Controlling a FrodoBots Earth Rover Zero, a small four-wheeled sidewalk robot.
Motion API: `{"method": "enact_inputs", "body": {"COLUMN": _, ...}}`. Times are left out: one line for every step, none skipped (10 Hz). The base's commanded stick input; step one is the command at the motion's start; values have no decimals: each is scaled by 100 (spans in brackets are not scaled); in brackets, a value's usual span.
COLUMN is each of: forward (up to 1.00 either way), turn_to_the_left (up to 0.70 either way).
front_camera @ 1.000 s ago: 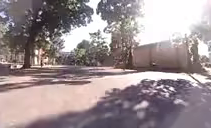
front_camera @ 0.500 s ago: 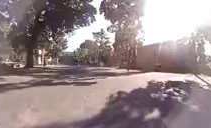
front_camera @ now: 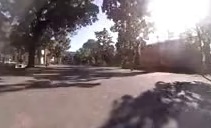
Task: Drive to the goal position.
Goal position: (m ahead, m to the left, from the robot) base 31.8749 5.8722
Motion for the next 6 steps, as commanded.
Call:
{"method": "enact_inputs", "body": {"forward": 70, "turn_to_the_left": 9}}
{"method": "enact_inputs", "body": {"forward": 70, "turn_to_the_left": 14}}
{"method": "enact_inputs", "body": {"forward": 70, "turn_to_the_left": 14}}
{"method": "enact_inputs", "body": {"forward": 70, "turn_to_the_left": 14}}
{"method": "enact_inputs", "body": {"forward": 70, "turn_to_the_left": 14}}
{"method": "enact_inputs", "body": {"forward": 70, "turn_to_the_left": 14}}
